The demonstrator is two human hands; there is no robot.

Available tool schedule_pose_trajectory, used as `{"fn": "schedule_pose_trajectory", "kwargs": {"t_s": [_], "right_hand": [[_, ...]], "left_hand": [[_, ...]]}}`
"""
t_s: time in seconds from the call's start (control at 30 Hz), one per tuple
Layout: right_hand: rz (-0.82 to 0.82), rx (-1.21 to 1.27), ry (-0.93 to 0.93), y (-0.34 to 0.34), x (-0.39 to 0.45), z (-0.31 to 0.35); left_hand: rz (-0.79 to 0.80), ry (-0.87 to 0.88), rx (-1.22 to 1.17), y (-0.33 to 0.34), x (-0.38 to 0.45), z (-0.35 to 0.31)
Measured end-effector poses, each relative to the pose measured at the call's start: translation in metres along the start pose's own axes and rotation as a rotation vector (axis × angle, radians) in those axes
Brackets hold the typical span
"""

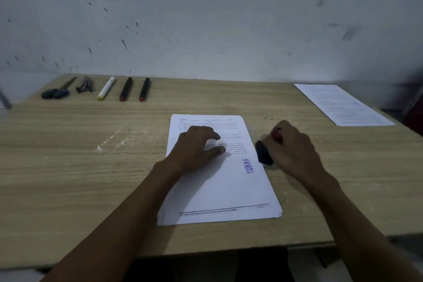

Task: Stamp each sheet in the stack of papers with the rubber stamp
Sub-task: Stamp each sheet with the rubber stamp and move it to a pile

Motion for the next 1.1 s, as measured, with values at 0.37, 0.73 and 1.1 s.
{"fn": "schedule_pose_trajectory", "kwargs": {"t_s": [0.37,0.73,1.1], "right_hand": [[-0.092,-0.011,0.136,-0.022,0.034,-0.035],[-0.058,-0.183,0.099,0.004,0.055,-0.016],[-0.053,-0.184,0.037,0.01,0.051,-0.015]], "left_hand": [[-0.025,0.0,-0.057,0.005,0.0,0.005],[-0.095,0.005,-0.045,-0.011,-0.002,0.017],[-0.109,0.031,-0.063,-0.012,-0.003,0.016]]}}
Point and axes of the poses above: each hand's wrist, its own x-axis towards the middle knuckle, its own y-axis out of the palm, z = x × y, the point moved 6 cm from there along x, towards the middle knuckle
